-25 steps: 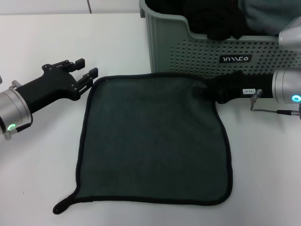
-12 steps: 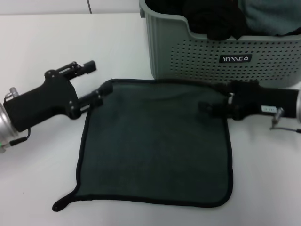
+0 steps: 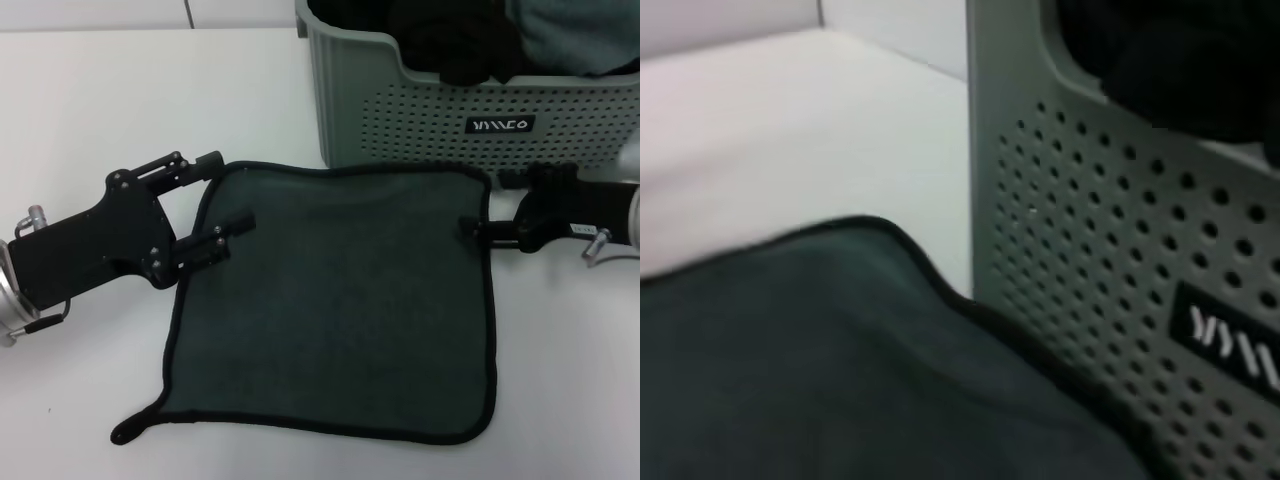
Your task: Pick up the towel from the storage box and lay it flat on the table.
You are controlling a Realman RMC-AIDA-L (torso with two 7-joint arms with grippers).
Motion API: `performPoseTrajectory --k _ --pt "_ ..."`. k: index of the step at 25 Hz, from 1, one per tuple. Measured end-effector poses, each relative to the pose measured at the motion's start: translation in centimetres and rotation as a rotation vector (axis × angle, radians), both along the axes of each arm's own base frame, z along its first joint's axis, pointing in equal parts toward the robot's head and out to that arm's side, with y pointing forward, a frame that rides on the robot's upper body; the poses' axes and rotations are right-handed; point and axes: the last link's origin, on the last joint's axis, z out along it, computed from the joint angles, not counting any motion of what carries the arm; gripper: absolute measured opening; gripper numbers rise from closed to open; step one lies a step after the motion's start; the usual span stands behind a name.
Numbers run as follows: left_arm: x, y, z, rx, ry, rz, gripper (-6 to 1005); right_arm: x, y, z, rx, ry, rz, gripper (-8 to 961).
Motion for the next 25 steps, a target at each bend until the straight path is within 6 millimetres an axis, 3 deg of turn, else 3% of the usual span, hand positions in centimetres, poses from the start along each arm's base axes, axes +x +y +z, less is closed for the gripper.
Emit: performPoseTrajectory --k 5,13,20,25 --pt "-0.4 -0.3 0.1 0.000 -0.001 0.016 656 -1.6 -0.1 -0.1 0.036 -0.039 0.074 812" --pt "-1.3 -2.3 0.5 -0.027 -0.012 0.013 657 -5.1 -4.4 0.9 -0.123 0.083 0.236 813" --pt "0.5 -2.7 0.2 -0.108 -0.034 -0.114 658 -4.8 -7.1 2.6 -0.292 0.170 0.407 812" --pt "1.4 -3.1 0.8 -0.158 -0.073 -0.193 658 -4.3 -8.6 5.1 -0.360 0.363 0.538 812"
